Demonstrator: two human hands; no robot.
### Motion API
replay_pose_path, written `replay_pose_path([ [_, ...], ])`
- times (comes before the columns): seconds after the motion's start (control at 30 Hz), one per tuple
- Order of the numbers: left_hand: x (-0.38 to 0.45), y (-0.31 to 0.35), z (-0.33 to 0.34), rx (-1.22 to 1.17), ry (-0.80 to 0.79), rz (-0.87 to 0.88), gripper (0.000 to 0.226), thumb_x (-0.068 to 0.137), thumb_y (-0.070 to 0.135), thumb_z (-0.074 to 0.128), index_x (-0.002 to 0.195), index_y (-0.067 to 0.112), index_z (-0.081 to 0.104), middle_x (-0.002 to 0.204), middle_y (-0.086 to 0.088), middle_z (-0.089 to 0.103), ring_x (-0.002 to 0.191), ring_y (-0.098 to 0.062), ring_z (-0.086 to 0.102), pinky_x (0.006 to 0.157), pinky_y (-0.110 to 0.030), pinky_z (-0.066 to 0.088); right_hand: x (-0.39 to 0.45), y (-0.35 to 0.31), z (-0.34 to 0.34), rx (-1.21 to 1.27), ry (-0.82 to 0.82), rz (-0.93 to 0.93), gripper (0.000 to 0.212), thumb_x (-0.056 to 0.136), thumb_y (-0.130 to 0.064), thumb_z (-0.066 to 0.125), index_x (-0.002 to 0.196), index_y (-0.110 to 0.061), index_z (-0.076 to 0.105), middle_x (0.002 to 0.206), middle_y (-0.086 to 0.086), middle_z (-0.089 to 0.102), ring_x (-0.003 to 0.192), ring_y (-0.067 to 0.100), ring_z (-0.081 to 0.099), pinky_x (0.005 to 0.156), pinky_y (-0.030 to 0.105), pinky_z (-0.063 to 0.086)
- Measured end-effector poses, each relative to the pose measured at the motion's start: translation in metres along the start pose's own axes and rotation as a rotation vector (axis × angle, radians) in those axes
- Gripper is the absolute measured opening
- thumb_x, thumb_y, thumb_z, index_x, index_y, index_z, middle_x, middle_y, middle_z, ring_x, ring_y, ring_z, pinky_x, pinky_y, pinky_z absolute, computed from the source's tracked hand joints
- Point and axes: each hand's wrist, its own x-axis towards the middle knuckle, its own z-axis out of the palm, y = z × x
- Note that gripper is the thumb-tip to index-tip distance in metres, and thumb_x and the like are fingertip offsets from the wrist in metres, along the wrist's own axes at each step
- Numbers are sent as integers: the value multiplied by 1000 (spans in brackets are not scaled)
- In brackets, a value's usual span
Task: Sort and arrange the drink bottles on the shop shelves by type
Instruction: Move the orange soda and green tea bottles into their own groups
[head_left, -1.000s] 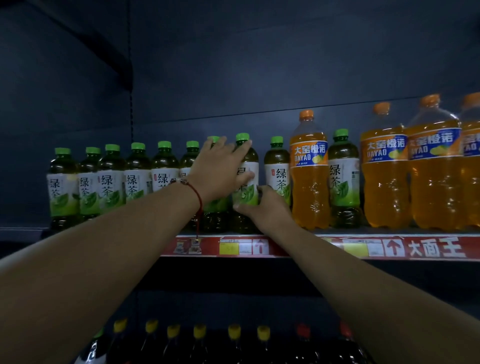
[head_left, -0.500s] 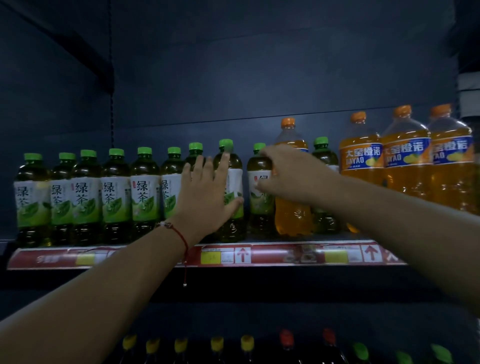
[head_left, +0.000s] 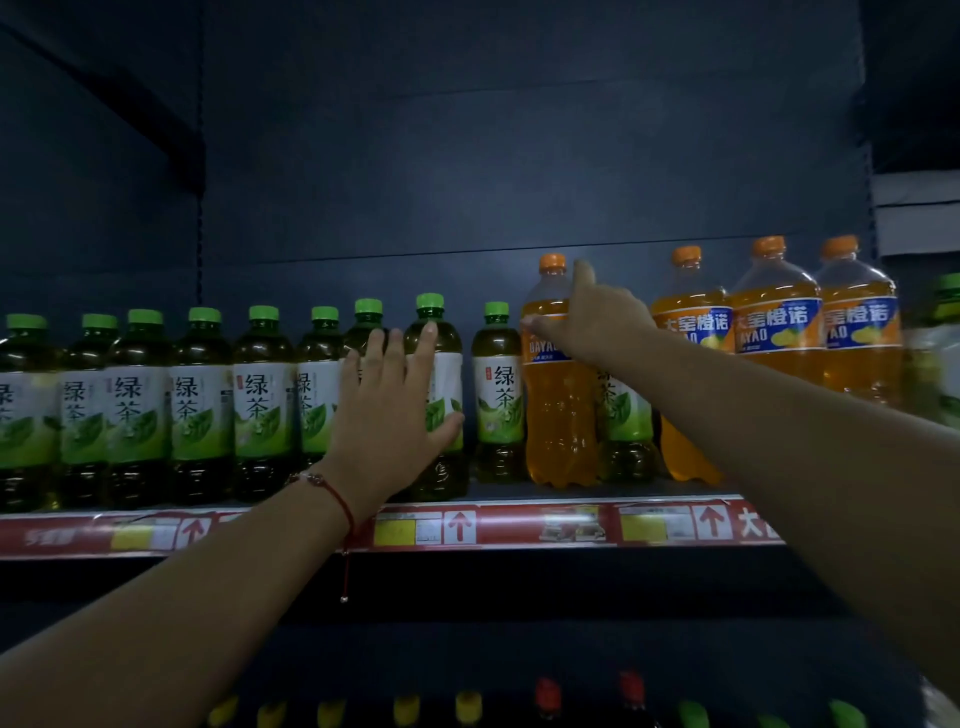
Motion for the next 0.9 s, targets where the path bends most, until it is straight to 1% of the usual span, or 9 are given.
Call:
replay_pose_path([
  [0.13,-2,2,-1,5,-2,-3,95,91,68,38,158,18,-7,164,-17,15,152,-35,9,122,-54,15,2,-5,5,63,1,55,100,77,-66,65,150,-17,19,141,14,47,127,35,48,93,44,45],
  [0.27,-6,5,-6,29,-23,-3,91,94,65,34,157,16,-9,164,-19,14,152,-36,9,121,-53,16,-1,-5,6,122,48,59,93,72,-63,71,141,-13,34,135,12,48,124,32,46,93,43,44],
  [0.4,-13,6,-10,54,-60,5,87,96,64,29,156,16,-11,164,-20,12,152,-37,8,121,-54,17,-15,-6,4,182,131,4,94,75,-59,72,145,-13,29,140,10,41,128,31,42,98,44,43],
  [0.57,-24,10,-22,19,-95,24,81,97,61,35,158,23,-4,164,-18,11,151,-37,10,122,-52,16,-37,-11,-13,353,111,-30,95,72,-48,79,145,-16,27,143,9,29,127,30,44,95,41,46],
  [0.67,-40,26,-33,-208,-52,4,83,94,59,48,157,29,3,163,-8,18,150,-27,17,120,-43,18,-60,-9,-24,418,131,-87,92,70,-45,82,142,-20,30,142,5,32,127,25,43,96,38,45],
  [0.73,-53,39,-41,-471,-41,-28,85,91,57,55,157,32,8,161,1,24,147,-13,23,116,-34,21,-79,-5,-29,459,141,-137,93,68,-45,83,141,-23,30,142,2,33,126,20,42,93,33,43],
  [0.8,-67,53,-50,-757,-77,-85,87,89,56,60,157,37,9,161,10,22,141,0,22,114,-29,24,-98,-3,-35,521,163,-170,94,67,-44,84,141,-27,30,142,-1,34,122,12,39,89,27,38],
  [0.83,-72,60,-55,-873,-104,-117,88,88,57,62,156,41,7,161,14,20,140,2,21,114,-31,25,-107,-1,-39,556,183,-176,94,67,-44,84,142,-27,30,142,-2,34,119,9,36,89,26,36],
  [0.9,-80,72,-66,-1015,-144,-159,92,84,64,63,152,50,3,162,16,19,144,-4,22,116,-41,30,-126,2,-51,644,218,-154,94,68,-45,83,143,-29,29,141,-4,36,119,6,34,92,28,37],
])
